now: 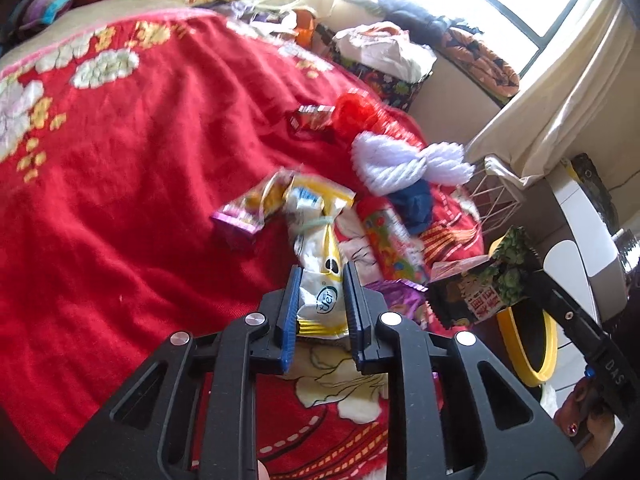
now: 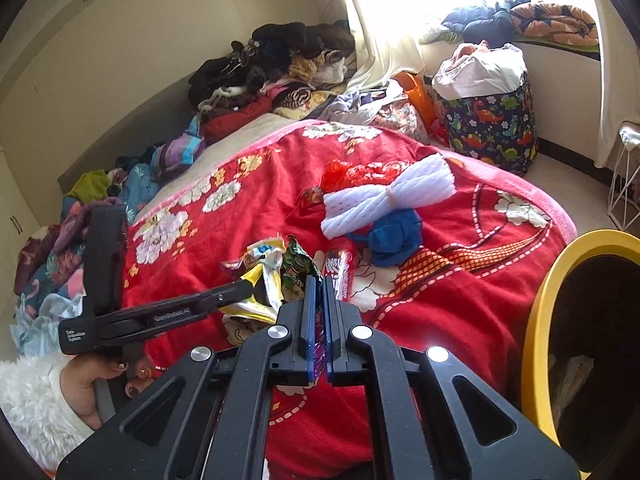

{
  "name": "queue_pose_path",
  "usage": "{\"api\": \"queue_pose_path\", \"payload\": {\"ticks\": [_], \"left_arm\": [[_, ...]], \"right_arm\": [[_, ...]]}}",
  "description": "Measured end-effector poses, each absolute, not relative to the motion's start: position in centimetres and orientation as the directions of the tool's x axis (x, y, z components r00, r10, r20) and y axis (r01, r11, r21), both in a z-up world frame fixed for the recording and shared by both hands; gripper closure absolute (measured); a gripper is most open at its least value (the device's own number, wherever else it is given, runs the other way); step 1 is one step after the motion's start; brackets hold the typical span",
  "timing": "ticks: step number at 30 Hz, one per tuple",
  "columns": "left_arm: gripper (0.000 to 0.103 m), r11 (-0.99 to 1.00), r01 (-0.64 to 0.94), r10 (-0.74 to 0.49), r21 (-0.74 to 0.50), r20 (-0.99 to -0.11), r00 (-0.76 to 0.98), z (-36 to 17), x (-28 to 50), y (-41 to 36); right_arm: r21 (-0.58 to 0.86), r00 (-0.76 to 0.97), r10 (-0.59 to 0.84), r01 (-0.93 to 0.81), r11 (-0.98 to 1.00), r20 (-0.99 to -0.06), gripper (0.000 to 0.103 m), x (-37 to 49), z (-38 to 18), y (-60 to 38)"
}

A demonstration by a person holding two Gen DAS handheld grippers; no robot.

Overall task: Collect trash
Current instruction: 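Grasp the yellow-white snack bag with the left tool while the right tool grasps the green snack packet, then carry both snack packages over the yellow-rimmed bin and open both tools to drop them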

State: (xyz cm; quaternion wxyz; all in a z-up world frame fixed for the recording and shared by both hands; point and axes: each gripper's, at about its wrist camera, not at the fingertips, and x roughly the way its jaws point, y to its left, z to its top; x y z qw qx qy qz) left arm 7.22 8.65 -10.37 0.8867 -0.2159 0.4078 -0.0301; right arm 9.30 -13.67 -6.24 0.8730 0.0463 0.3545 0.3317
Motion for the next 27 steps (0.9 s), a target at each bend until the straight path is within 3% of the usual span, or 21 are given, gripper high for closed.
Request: {"api": "queue_pose_path", "payload": {"ticks": [11,27], "left_arm": [[0.090,0.918,-0.034,-0.232,-0.394,-0.606,0.761,-5.1,7.0,6.9],[0.090,0.924,0.054,-0.272,-0.377,-0.555,0.786,-2.3,7.6,3.7]], "right_arm": [[0.316,0.585,0.604,-0.525,0.791,-0.541,0.100,9.1,-4.4,-15.5],[0.312,0.657,0.568,-0.476,0.822,-0.495,0.100,8.9,-2.9,-18.7]]}}
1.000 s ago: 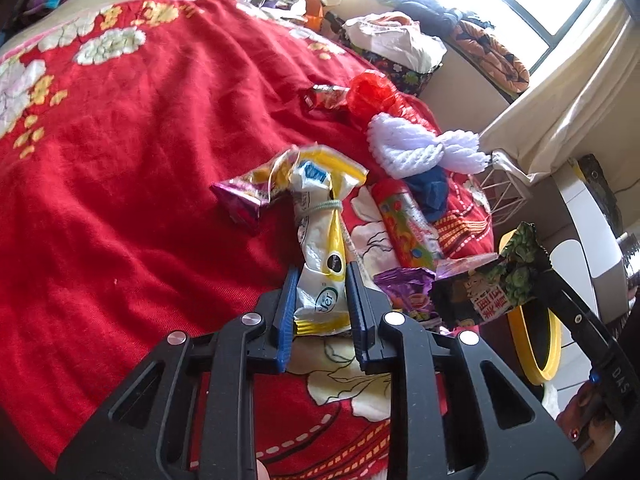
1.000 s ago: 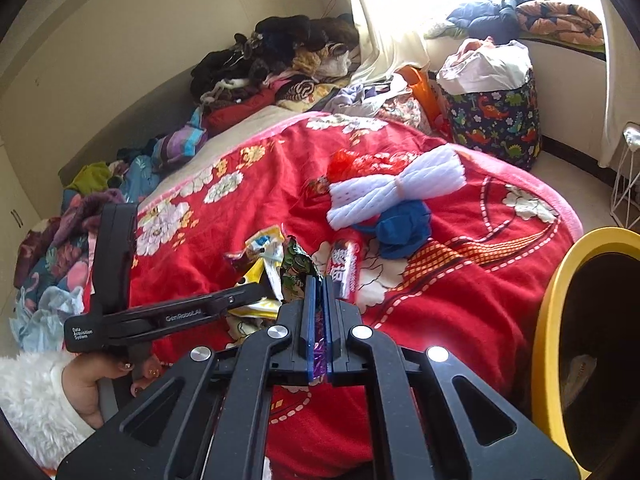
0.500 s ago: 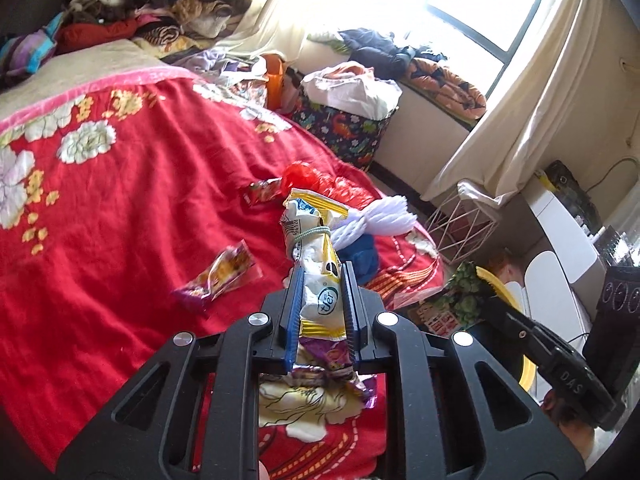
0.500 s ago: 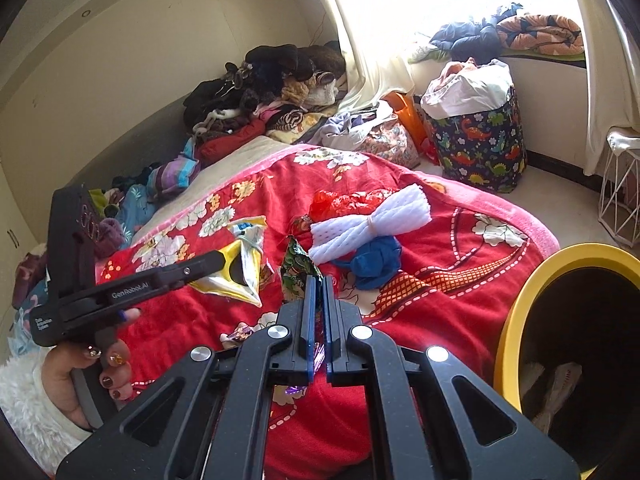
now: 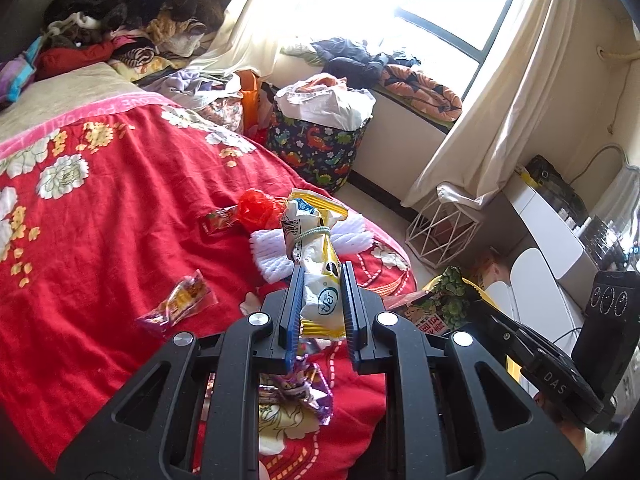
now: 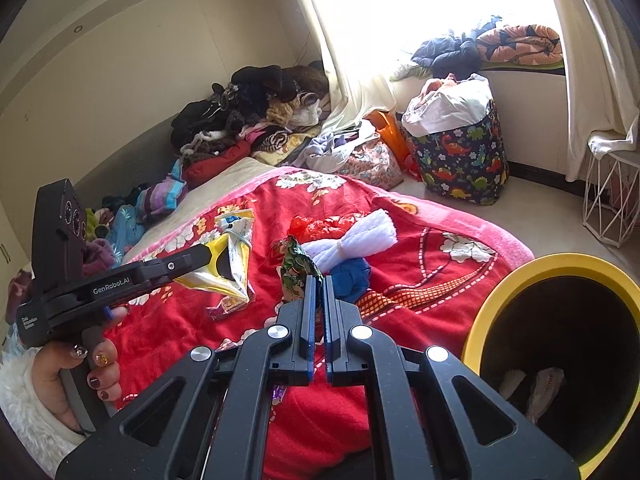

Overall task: Collect trash
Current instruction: 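Carry both snack packages over the yellow-rimmed bin and open both tools to drop them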

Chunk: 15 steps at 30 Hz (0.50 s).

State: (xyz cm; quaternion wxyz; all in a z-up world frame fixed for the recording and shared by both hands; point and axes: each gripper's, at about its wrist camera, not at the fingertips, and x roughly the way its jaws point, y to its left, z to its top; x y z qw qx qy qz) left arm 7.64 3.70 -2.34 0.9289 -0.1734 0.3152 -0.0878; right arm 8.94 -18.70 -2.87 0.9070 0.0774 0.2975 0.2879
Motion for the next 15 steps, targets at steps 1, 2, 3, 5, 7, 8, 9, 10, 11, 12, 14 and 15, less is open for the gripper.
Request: {"api": "queue_pose_path", "payload": {"ticks": [1,2,3,5,7,8,9,10,11,12,14,15], "left_arm": [[0.090,0.925,0.060,-0.276,-0.376,-0.554,0.786,-2.2,7.7,3.4],[0.090,0.925,0.066,-0.279,-0.374,-0.552,0.785,-2.2,7.8,3.1],[0.090,0.925,0.073,-0.285,-0.373,-0.551,0.784,-2.1,7.8,2.8],[0.090,0.925,0.087,-0.294,-0.371,-0.549,0.783,-2.0,7.9,2.2],[0.090,0.924,0.098,-0.301,-0.369,-0.547,0.781,-1.9,7.9,1.6],[0.090,0.924,0.104,-0.304,-0.367,-0.546,0.781,-1.9,8.0,1.3],[0.090,0.924,0.110,-0.309,-0.367,-0.545,0.779,-1.8,8.0,1.0],[0.090,0.924,0.115,-0.312,-0.366,-0.545,0.778,-1.8,8.1,0.7],[0.090,0.923,0.121,-0.316,-0.364,-0.544,0.777,-1.7,8.2,0.4],[0.090,0.923,0.125,-0.319,-0.364,-0.544,0.776,-1.7,8.2,0.1],[0.090,0.922,0.137,-0.327,-0.361,-0.543,0.773,-1.6,8.3,-0.5],[0.090,0.922,0.141,-0.330,-0.360,-0.543,0.772,-1.5,8.3,-0.8]], "right_arm": [[0.311,0.662,0.564,-0.472,0.825,-0.494,0.100,8.9,-2.9,-18.8],[0.311,0.666,0.561,-0.468,0.827,-0.492,0.100,8.9,-2.8,-19.0],[0.312,0.669,0.559,-0.464,0.829,-0.490,0.100,8.9,-2.8,-19.2],[0.308,0.680,0.550,-0.456,0.835,-0.485,0.100,8.9,-2.6,-19.7],[0.307,0.688,0.543,-0.448,0.840,-0.481,0.100,8.8,-2.5,-20.1],[0.307,0.694,0.538,-0.442,0.843,-0.479,0.100,8.7,-2.5,-20.4],[0.305,0.699,0.533,-0.437,0.846,-0.477,0.100,8.7,-2.4,-20.6],[0.303,0.703,0.528,-0.432,0.849,-0.476,0.100,8.6,-2.4,-20.8],[0.305,0.708,0.524,-0.426,0.851,-0.474,0.100,8.6,-2.4,-21.1],[0.306,0.712,0.519,-0.420,0.854,-0.472,0.100,8.7,-2.4,-21.4],[0.303,0.724,0.505,-0.405,0.863,-0.470,0.100,8.6,-2.3,-22.0],[0.296,0.731,0.495,-0.397,0.868,-0.470,0.100,8.6,-2.3,-22.2]]}}
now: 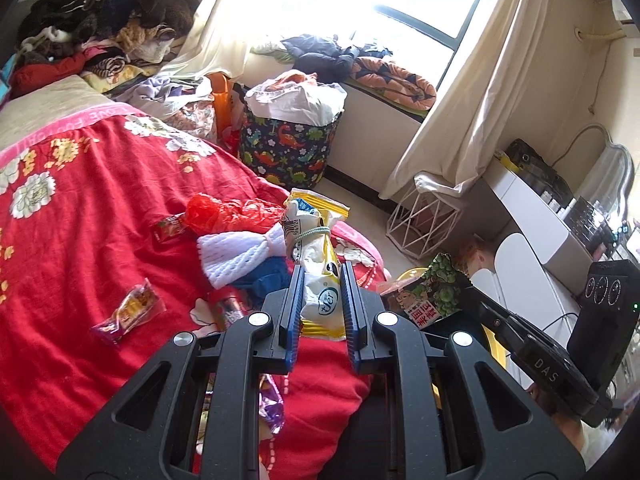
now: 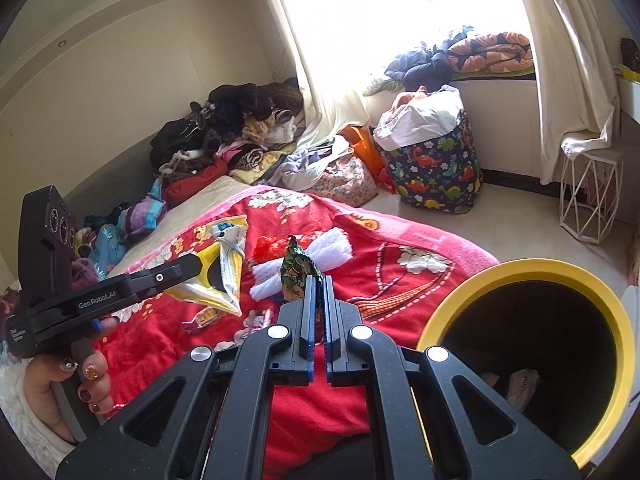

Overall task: Collect trash
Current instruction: 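Carry both snack packages over the yellow-rimmed bin and open both tools to drop them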

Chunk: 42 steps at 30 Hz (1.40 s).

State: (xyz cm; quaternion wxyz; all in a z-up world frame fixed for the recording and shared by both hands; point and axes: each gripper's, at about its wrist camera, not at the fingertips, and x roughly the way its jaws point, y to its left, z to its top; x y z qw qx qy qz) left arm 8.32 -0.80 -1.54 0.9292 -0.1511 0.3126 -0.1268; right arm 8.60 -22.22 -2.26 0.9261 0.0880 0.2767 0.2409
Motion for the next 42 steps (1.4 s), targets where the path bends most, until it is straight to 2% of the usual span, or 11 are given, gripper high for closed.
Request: {"api": "queue_pose_path", "payload": {"ticks": [24,42], "left_arm": [[0.090,0.898,0.268,-0.425,-0.348,-0.534,0.730,-1.0,9.2,-6.9],[0.090,0.876,0.331,-0.477,-0.350,-0.538,0.695,-1.5,9.7,-10.0]], "right_arm": [[0.270,0.840,0.320,-0.217,0.938,-0.438,0.100,8.0,-2.1,-30.0],[0.287,0.861,0.249,-0.127,0.950,-0.443,0.100,7.8,-2.7,-33.0]]}}
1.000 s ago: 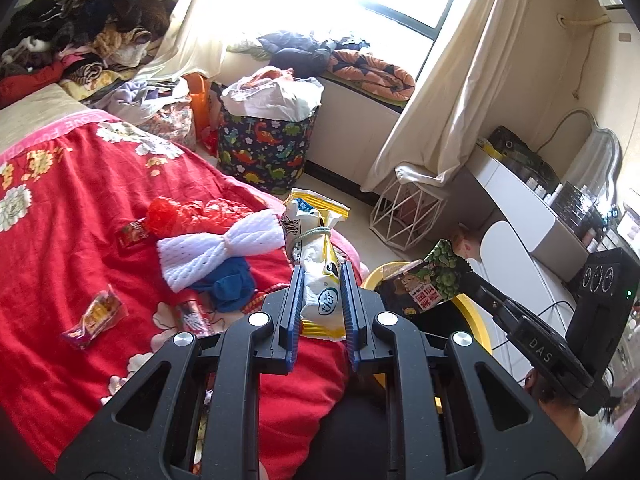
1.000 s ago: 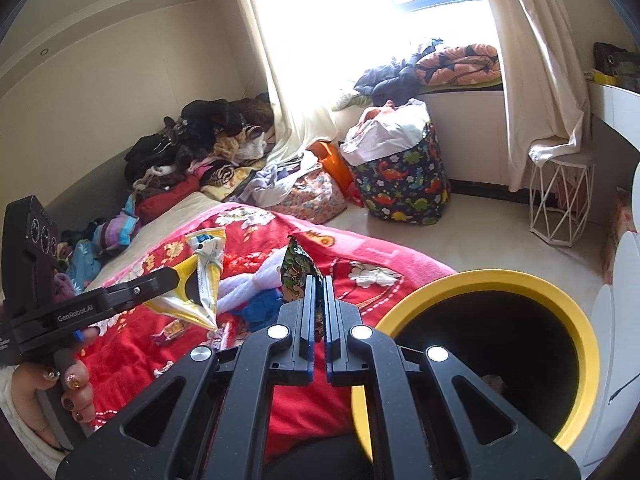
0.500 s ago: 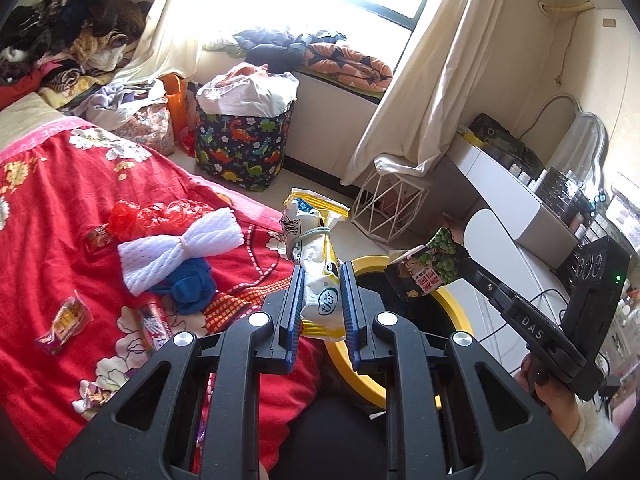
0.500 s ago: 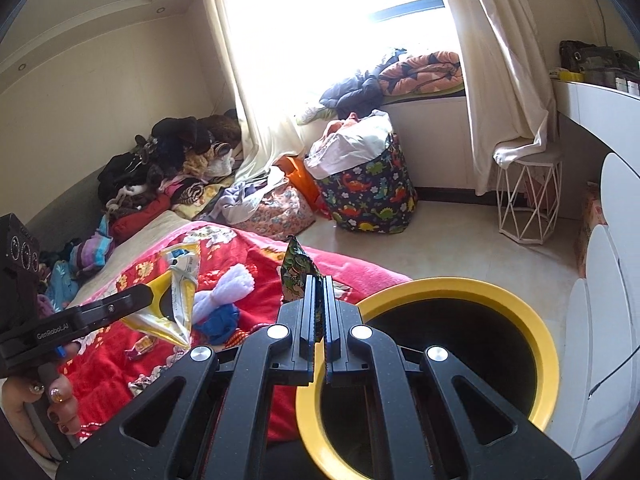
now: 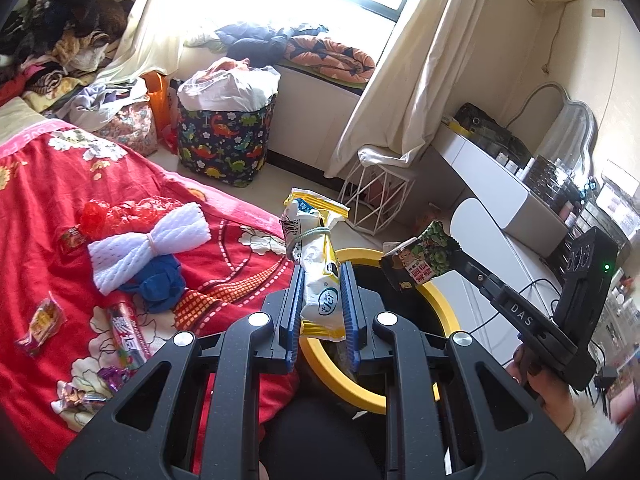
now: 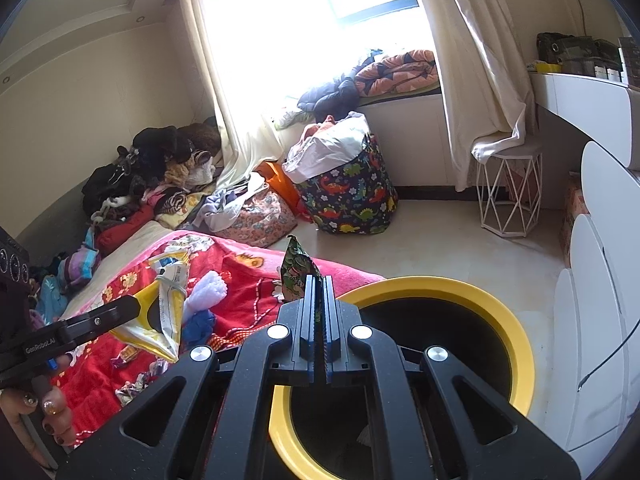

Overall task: Collect trash
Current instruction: 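Carry both snack packages over the yellow-rimmed bin and open both tools to drop them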

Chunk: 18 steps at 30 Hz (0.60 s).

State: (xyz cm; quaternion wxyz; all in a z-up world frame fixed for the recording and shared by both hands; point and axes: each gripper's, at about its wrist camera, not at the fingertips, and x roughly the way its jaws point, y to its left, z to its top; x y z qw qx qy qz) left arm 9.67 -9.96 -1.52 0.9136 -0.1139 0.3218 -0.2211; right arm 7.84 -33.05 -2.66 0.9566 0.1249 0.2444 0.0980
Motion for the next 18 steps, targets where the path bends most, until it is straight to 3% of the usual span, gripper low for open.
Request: {"api": "queue_pose_path", "payload": {"ticks": [18], "left_arm": [[0.090,0.851,0.395,-0.524,-0.345,-0.565,0.637,-3.2,10.0,-13.9]], "right_arm": [[0.306,0.861,0.175,-0.024,0.952,-0.478,0.100,8.2,-4.4,-35.8]]}}
